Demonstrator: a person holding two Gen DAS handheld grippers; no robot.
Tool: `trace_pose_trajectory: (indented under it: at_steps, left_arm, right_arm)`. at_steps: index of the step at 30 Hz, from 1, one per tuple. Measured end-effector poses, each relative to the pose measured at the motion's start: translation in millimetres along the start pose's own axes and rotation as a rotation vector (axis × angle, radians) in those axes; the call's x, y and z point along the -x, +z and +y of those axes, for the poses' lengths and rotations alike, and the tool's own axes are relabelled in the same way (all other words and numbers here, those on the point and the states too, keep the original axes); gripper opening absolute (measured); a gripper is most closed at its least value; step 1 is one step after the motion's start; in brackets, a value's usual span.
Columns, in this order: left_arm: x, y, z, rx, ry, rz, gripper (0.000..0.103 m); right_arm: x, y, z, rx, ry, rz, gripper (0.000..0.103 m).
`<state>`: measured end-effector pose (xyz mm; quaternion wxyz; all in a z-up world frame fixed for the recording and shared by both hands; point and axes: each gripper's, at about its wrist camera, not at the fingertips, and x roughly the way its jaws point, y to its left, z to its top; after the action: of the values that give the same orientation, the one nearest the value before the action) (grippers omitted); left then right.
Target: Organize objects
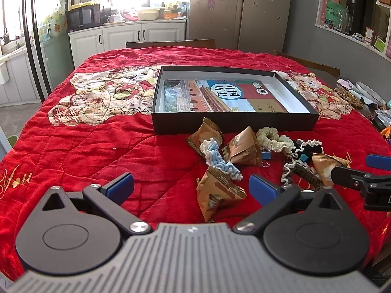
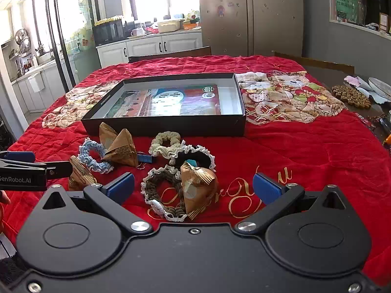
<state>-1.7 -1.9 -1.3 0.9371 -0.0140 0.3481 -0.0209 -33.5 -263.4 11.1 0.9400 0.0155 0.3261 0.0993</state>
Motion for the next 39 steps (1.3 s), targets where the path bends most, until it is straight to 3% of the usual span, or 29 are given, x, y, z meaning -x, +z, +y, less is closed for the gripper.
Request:
trace_pose_trajectory:
  at_steps: [39]
  left_arm:
    - [-0.9, 0.6, -2.3, -0.033, -0.006, 0.000, 0.103]
  right_arm:
    - [-3.4, -0.8, -2.2, 0.008, -0.016, 0.003, 0.103]
